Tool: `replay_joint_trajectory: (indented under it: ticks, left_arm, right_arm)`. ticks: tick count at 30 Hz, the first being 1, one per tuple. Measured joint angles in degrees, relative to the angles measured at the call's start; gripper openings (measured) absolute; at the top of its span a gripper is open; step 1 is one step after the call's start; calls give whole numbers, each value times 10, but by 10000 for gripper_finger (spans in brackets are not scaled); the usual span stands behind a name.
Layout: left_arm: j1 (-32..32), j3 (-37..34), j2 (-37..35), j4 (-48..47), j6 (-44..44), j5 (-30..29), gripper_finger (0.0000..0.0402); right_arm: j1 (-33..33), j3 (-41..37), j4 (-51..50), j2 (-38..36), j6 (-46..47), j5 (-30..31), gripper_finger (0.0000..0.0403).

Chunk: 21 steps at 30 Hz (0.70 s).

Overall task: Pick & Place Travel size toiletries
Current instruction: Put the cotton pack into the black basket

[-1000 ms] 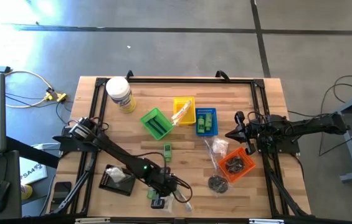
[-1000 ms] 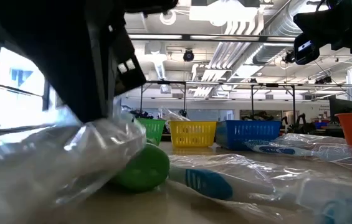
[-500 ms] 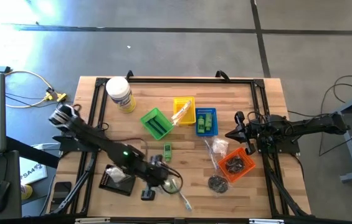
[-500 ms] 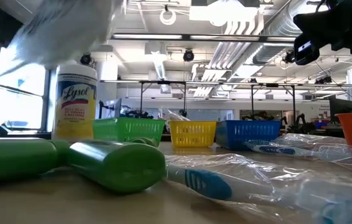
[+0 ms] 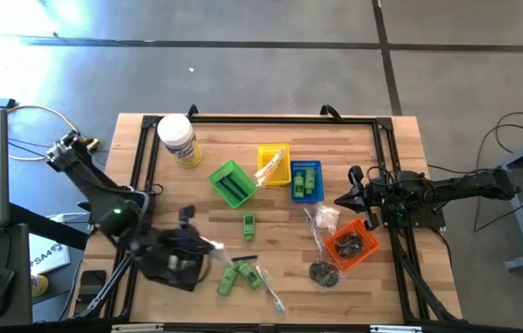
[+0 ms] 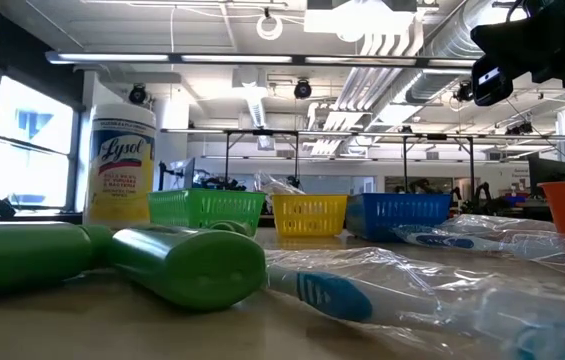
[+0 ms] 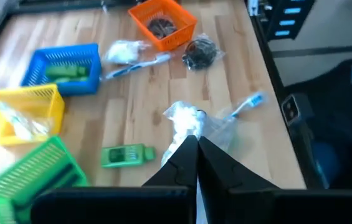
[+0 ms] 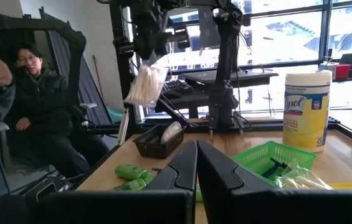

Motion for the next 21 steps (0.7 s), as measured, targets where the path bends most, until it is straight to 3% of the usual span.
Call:
replay_joint_trajectory:
  ticks: [7, 12, 21]
  left_arm:
    - [-1, -89, -115, 40, 143, 36, 0]
    - [33, -171, -226, 123, 250, 128, 0]
    - [82, -318, -451, 157, 240, 139, 0]
  right_arm:
    - [0, 0, 2, 0, 0, 3, 4]
    - [0, 0, 2, 0, 0, 24, 4]
    - [0, 0, -9, 0, 2, 28, 4]
